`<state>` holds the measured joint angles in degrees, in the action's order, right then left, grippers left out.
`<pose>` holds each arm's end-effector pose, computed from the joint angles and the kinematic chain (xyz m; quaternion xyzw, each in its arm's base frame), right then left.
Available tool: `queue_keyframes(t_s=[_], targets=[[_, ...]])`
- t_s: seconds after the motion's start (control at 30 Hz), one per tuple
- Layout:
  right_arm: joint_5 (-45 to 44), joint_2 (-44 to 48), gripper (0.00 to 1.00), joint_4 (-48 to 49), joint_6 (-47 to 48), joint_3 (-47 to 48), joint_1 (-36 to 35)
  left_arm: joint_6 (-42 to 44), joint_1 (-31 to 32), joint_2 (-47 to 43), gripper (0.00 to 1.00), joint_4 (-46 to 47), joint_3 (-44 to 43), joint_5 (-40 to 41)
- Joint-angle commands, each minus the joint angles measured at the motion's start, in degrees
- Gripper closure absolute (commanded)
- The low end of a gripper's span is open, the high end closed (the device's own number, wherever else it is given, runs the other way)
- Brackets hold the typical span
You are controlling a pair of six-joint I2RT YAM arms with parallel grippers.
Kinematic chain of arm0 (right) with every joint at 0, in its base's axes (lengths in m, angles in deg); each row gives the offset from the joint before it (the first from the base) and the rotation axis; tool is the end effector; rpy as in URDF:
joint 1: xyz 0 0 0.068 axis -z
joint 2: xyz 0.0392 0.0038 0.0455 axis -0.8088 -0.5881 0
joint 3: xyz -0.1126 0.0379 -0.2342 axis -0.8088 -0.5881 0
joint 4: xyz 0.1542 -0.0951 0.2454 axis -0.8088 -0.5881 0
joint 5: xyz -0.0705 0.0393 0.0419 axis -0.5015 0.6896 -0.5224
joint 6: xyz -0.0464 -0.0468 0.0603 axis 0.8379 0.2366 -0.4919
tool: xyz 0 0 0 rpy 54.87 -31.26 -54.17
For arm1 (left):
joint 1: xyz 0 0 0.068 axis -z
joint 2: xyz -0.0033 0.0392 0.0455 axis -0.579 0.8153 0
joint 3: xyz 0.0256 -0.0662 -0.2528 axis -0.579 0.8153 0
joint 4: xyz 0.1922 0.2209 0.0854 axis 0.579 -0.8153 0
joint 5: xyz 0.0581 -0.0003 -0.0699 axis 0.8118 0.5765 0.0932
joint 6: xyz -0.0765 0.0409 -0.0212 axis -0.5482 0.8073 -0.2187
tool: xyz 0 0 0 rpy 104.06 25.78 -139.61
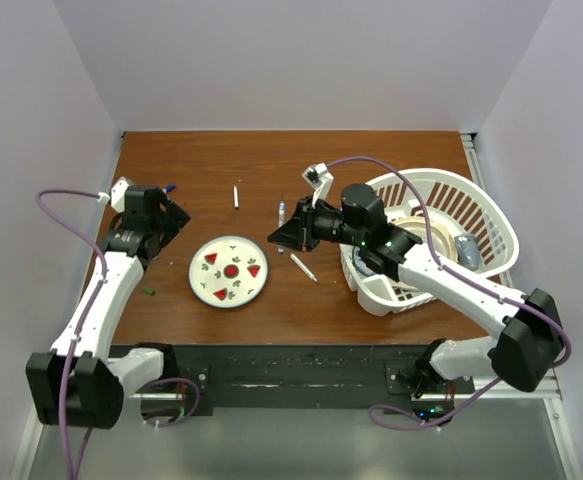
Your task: Insert the pens into the pen caps
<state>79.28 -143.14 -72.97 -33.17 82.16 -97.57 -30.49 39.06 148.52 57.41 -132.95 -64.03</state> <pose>0.2640 0.2969 0.3000 -0.2034 0.7461 0.5088 0.3782 0.3116 -0.0017 0.2411 -0.4111 0.8134 -0.0901 0.4015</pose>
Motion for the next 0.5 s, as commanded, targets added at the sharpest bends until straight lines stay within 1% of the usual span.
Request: queue_keyframes(t_s=[0.0, 0.03, 0.1, 0.17, 0.2, 0.27, 0.3, 0.37, 0.4, 0.47], targets=[[-3.2, 3.6, 1.0, -1.5, 2.5, -1.1, -0.2, 3.7, -2.5, 4.6, 0.21, 0.1, -2.7, 6.0], [-3.5, 4.5, 1.0, -1.8, 2.6, -1.5, -0.1, 8.2, -2.5, 5.5, 0.21, 1.4, -3.1, 6.4], [-4.5, 5.2, 1.0, -2.2, 3.0, -2.0, -0.1, 14.4, -2.5, 8.3, 0.21, 4.2, -4.3, 10.0], [-5.4, 6.2, 1.0, -2.5, 3.3, -2.5, -0.2, 18.9, -2.5, 9.8, 0.2, 5.2, -5.2, 13.9], [-5.8, 6.4, 1.0, -3.0, 3.5, -2.6, -0.2, 26.0, -2.5, 10.6, 0.2, 5.8, -6.0, 14.0], [-6.1, 6.6, 1.0, -3.3, 3.6, -2.9, -0.1, 32.5, -2.5, 10.1, 0.21, 10.2, -5.8, 12.7], [-6.1, 6.6, 1.0, -3.5, 3.4, -3.0, -0.1, 40.5, -2.5, 9.9, 0.21, 12.1, -5.7, 10.4], [-6.1, 6.4, 1.0, -3.5, 3.0, -3.5, -0.2, 46.5, -2.2, 10.6, 0.23, 12.5, -7.4, 6.2], [-5.8, 6.3, 1.0, -2.9, 2.4, -3.8, -0.1, 49.4, -2.0, 12.0, 0.26, 12.0, -10.1, 6.9], [-5.2, 5.7, 1.0, -3.1, 2.0, -4.1, -0.2, 53.5, -1.8, 13.5, 0.27, 9.5, -12.9, 8.7]])
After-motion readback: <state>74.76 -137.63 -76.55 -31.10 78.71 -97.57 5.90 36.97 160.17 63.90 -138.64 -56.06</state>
